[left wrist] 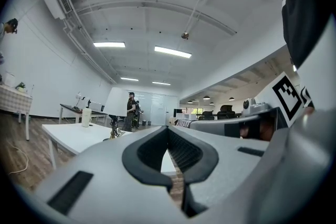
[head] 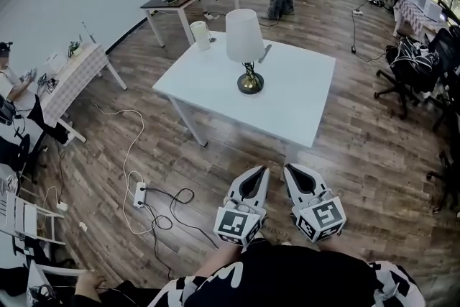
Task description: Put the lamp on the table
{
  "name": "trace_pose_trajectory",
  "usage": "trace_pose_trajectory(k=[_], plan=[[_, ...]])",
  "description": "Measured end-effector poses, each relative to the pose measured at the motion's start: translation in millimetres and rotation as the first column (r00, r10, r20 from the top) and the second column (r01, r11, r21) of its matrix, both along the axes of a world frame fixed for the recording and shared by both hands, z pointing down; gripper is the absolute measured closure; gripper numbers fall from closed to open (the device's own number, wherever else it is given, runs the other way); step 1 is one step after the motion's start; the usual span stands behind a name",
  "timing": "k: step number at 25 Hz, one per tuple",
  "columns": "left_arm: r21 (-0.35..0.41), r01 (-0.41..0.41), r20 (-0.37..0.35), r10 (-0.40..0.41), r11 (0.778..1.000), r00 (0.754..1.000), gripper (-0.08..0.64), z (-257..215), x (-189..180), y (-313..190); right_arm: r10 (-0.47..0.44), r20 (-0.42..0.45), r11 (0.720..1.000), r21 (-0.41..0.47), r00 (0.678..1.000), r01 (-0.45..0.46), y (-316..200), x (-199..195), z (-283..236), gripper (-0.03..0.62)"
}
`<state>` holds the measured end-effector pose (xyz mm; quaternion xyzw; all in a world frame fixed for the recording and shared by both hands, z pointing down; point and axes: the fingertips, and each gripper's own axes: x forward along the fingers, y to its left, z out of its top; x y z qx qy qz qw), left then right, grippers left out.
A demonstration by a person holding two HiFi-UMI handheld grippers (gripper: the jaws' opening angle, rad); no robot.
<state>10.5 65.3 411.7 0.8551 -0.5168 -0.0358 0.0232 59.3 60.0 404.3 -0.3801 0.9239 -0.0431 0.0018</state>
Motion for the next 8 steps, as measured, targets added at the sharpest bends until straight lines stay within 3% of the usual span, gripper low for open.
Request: trace_pose_trajectory(k=[8], plan=[[-0.010,-0.011,0.006,0.011,1.000,1.000,0.555,4.7,5.5,-5.2,0.011,0.001,1.000,0.001,1.000,-0.011,-4.3,5.7,0.2,0.574]])
